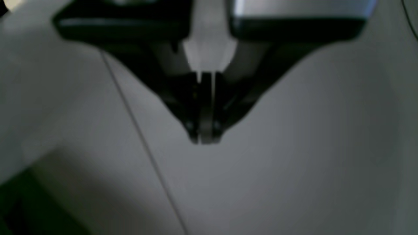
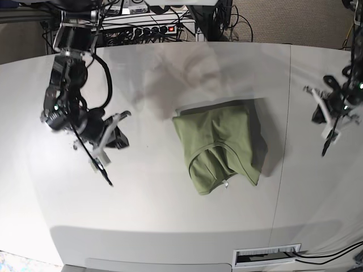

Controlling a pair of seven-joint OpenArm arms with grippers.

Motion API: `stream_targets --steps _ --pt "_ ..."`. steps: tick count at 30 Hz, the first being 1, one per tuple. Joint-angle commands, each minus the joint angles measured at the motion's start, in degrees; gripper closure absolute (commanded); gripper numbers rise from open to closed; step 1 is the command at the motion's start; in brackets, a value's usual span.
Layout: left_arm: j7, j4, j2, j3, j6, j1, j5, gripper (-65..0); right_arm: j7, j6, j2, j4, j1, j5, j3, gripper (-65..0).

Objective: Fold the T-shirt properly

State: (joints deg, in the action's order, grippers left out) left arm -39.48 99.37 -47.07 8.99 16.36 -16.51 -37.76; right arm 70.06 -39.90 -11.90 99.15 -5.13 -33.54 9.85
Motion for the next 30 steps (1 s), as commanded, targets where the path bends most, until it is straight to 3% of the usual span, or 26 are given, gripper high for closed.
stream_targets --steps 1,4,9,17,30 --pt "0.74 1.36 -0.63 3.02 0.26 -1.73 -1.42 0.0 -1.05 -0.1 -0.48 1.84 0.22 -2.27 1.33 0.0" --pt "0.74 2.58 1.7 10.86 0.35 -8.28 -3.63 0.0 -0.98 -0.1 -0.48 4.46 4.79 -3.72 3.82 0.0" --pt "0.04 2.75 6.32 21.44 8.35 -17.57 -11.17 0.0 -1.07 -0.1 -0.5 8.81 12.02 -3.78 5.22 0.0" --pt "-0.15 2.75 13.9 29.64 15.13 -29.31 -14.6 0.0 -1.09 -0.1 -0.48 13.18 21.77 -4.2 5.22 0.0" --pt "0.07 2.69 21.68 29.68 15.26 -39.39 -14.05 0.0 -0.98 -0.1 -0.5 15.21 36.94 -3.96 5.27 0.0"
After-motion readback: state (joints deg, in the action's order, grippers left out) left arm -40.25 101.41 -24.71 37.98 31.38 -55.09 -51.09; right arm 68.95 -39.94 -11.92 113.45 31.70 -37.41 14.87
